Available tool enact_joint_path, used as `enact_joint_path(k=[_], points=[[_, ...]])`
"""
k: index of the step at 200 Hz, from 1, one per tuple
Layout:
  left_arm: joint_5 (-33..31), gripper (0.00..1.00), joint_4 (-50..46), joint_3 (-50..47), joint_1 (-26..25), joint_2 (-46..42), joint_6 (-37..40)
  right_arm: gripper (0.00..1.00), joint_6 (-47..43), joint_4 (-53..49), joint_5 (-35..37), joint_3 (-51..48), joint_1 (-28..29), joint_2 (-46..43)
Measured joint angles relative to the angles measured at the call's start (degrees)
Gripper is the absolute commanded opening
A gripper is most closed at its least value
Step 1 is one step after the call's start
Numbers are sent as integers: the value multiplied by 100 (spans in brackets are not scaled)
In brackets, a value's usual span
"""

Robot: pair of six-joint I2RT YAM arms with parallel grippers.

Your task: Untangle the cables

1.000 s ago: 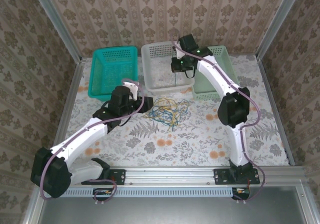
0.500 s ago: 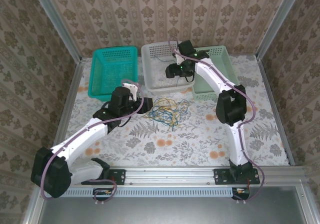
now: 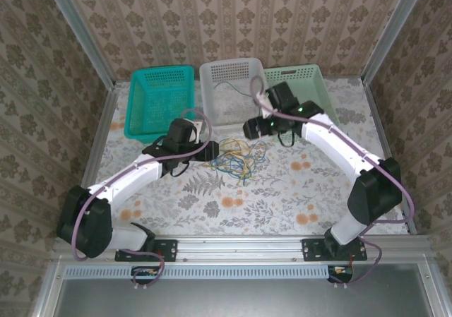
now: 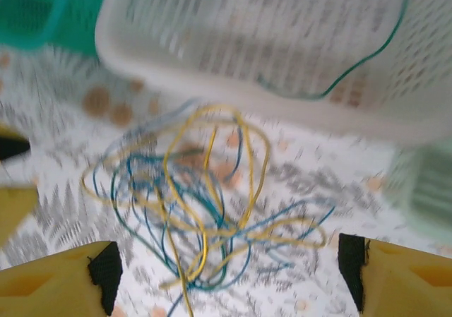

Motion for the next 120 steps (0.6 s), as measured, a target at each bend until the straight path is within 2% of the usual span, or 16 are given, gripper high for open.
enact_joint_path(k=[22, 36, 80, 120], points=[[44, 64, 11, 0, 4, 9, -7, 84, -295, -52, 295, -457, 516, 28], [63, 63, 17, -2, 4, 9, -31, 80, -302, -164, 474, -533, 706, 125], [81, 63, 39, -87, 4, -4, -98, 65, 424, -94, 573, -632, 592, 402], [81, 63, 42, -98, 4, -13, -114, 59, 1207, 262, 470, -951, 588, 507]])
